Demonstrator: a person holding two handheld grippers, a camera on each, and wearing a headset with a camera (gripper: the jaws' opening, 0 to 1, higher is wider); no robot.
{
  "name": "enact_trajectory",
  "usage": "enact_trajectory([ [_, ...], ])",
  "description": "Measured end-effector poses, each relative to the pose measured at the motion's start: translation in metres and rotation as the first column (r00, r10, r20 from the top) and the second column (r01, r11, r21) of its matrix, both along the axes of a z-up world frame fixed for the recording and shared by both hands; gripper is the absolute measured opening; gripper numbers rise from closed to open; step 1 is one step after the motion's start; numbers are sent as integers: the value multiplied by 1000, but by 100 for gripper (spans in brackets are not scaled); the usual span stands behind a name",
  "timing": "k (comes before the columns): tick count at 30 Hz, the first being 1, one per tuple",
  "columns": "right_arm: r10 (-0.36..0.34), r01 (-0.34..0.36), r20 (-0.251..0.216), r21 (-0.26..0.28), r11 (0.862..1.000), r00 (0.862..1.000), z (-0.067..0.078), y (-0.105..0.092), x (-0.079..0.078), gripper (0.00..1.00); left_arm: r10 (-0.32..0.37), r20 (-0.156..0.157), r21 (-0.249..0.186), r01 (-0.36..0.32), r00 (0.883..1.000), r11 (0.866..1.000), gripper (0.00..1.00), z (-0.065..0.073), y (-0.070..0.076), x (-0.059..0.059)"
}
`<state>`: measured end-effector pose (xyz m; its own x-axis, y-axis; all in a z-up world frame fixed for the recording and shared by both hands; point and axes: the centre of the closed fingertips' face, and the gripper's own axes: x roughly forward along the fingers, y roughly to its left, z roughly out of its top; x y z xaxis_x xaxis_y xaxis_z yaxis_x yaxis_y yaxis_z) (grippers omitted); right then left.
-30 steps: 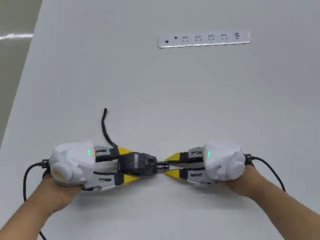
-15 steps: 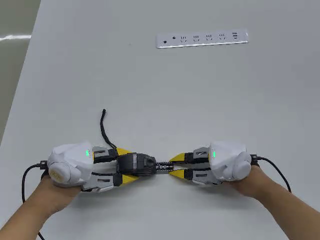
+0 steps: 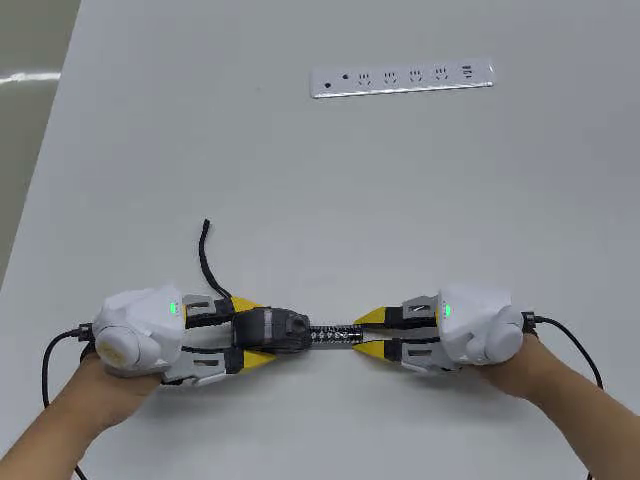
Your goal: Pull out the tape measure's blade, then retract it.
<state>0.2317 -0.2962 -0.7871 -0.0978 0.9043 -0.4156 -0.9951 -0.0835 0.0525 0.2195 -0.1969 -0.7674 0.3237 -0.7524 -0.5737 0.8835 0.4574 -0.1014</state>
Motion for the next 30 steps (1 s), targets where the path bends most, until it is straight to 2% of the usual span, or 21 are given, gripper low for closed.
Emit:
enact_trajectory([
  [30,-25,24,-15,-4,1000,1000,1,-36,4,11,0,-2,4,0,1000,1000,31,0,-1,0],
])
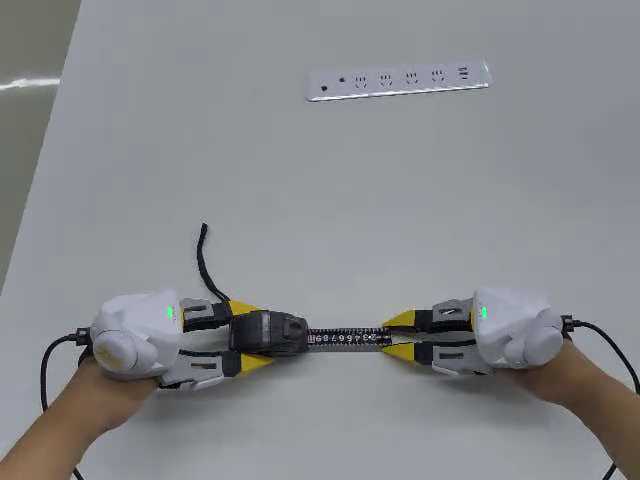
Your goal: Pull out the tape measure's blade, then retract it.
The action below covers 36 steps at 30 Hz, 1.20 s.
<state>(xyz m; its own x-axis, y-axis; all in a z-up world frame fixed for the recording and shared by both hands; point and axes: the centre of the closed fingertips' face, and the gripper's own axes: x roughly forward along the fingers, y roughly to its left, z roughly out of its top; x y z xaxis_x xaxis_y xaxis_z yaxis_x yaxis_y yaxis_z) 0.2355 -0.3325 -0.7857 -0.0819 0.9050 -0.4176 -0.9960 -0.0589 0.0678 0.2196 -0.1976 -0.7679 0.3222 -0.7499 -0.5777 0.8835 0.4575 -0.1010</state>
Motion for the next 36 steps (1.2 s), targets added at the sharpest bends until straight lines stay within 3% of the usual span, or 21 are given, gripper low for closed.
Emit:
enact_trajectory([
  [7,-3,3,13,-2,1000,1000,-1,-6,3,10,0,-1,2,0,1000,1000,31,0,0,0],
  [36,-26,26,-18,-14,1000,1000,1,-45,8,10,-5,-4,8,5,1000,1000,31,0,0,-1],
])
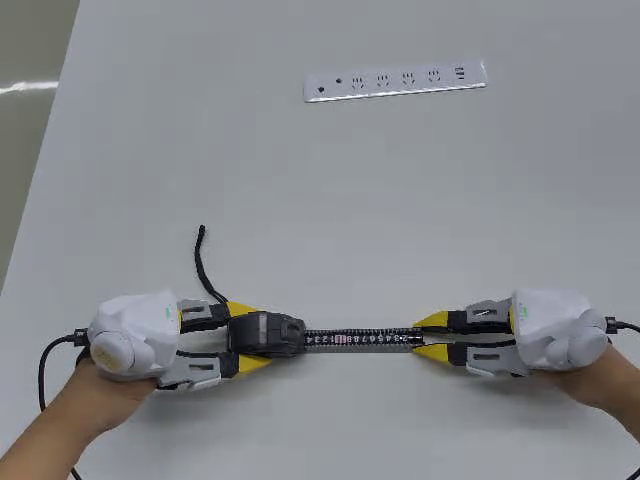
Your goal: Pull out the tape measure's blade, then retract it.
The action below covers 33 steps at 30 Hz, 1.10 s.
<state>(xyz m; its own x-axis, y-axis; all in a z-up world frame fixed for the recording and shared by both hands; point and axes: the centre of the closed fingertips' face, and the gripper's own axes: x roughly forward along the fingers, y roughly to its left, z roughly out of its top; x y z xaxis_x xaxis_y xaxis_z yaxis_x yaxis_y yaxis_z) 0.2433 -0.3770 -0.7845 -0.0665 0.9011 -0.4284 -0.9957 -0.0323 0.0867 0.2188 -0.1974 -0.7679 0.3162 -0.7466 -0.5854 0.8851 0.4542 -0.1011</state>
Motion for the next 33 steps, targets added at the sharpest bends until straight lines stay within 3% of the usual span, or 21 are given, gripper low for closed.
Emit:
enact_trajectory([
  [33,-31,31,-6,-11,999,999,1,-37,8,9,4,-10,6,-4,1000,1000,31,-1,-1,1],
])
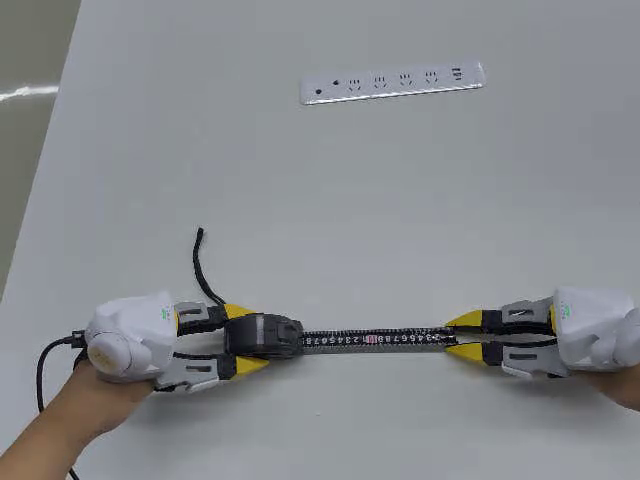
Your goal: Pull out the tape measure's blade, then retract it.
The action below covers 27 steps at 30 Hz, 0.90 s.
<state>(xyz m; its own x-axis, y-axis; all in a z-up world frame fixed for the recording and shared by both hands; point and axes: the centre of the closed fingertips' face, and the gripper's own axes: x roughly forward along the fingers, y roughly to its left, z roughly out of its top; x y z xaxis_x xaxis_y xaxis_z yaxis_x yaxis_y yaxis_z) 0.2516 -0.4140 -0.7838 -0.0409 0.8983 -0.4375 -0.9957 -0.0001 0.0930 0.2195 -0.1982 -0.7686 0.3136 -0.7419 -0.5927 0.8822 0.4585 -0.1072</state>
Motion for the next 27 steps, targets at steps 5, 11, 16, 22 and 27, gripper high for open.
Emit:
enact_trajectory([
  [5,-4,4,-3,2,1000,1000,4,-3,-2,9,1,-2,1,-1,1000,1000,31,0,0,0],
  [11,-5,5,-7,1,1000,1000,7,-5,-3,9,-2,-3,9,2,1000,1000,31,-1,1,0],
  [16,-11,11,-3,1,1000,1000,10,-10,-2,9,0,-4,9,0,1000,1000,31,-1,1,1],
  [22,-25,25,-14,0,1000,1000,11,-19,-1,9,-3,-6,14,3,1000,1000,31,-1,1,0],
  [27,-25,25,-14,3,1000,1000,9,-23,1,9,-2,-7,18,2,1000,1000,31,-1,1,0],
])
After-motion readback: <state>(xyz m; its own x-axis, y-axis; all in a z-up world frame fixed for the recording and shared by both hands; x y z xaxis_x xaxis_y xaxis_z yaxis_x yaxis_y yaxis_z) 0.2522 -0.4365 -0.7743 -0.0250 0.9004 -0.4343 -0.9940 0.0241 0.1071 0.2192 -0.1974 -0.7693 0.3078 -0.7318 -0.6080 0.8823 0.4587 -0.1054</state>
